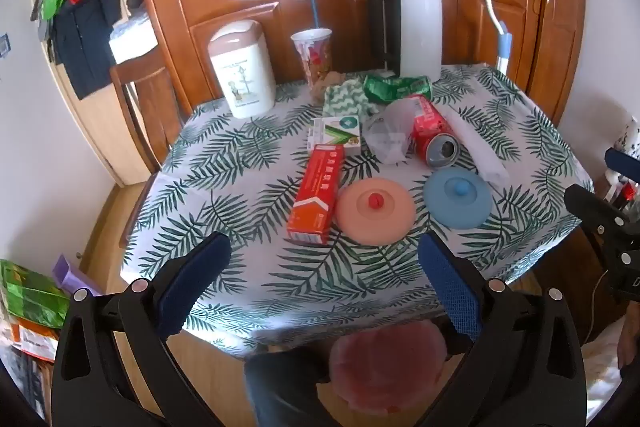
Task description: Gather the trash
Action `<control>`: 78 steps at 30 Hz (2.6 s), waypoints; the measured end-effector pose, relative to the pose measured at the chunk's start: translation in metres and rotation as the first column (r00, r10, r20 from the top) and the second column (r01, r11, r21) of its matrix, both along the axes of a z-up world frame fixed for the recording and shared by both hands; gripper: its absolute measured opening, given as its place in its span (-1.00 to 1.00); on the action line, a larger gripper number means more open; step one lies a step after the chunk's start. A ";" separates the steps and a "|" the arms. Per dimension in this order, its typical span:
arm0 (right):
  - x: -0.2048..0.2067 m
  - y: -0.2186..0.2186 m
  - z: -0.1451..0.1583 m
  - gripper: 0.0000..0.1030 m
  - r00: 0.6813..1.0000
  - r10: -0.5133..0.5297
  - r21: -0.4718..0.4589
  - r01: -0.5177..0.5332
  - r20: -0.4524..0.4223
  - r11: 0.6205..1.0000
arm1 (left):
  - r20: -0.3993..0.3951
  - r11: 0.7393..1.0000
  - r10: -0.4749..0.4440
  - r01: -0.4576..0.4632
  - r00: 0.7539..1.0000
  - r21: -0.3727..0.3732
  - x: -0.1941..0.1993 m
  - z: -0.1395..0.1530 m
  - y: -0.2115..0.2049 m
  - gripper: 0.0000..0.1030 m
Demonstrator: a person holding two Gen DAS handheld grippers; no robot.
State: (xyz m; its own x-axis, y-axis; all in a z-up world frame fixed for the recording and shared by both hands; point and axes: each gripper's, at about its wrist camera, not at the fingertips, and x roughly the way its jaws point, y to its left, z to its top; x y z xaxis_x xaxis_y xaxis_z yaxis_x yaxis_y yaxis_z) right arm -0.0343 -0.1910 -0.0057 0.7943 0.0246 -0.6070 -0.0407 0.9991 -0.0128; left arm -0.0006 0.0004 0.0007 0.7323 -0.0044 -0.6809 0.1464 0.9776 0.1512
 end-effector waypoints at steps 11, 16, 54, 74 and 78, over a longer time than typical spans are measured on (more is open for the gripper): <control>0.002 0.000 0.000 0.91 1.000 0.001 -0.002 -0.001 -0.005 1.000 | -0.005 1.000 0.004 -0.004 1.000 0.001 -0.002 -0.001 0.000 0.89; 0.001 0.000 -0.002 0.91 1.000 0.000 0.001 0.000 -0.009 1.000 | -0.008 1.000 0.005 -0.005 1.000 0.002 -0.001 -0.003 0.000 0.89; 0.004 -0.003 -0.011 0.91 0.999 0.015 0.030 -0.014 -0.032 0.999 | -0.017 1.000 -0.002 0.002 1.000 0.014 0.001 -0.013 0.002 0.89; 0.032 -0.002 -0.046 0.63 0.995 0.065 0.072 -0.059 -0.078 0.996 | -0.076 0.999 -0.052 0.053 0.996 0.009 0.036 -0.049 -0.021 0.75; 0.044 -0.001 -0.059 0.55 0.993 0.075 0.082 -0.068 -0.095 0.994 | -0.091 0.998 -0.066 0.066 0.994 0.004 0.044 -0.059 -0.028 0.74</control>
State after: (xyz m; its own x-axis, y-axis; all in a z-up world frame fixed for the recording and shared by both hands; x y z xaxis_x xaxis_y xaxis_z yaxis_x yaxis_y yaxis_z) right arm 0.0099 -0.1922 -0.0642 0.7258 0.1295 -0.6756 -0.1092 0.9914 0.0727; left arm 0.0432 -0.0278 -0.0580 0.6660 -0.0453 -0.7446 0.2239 0.9643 0.1416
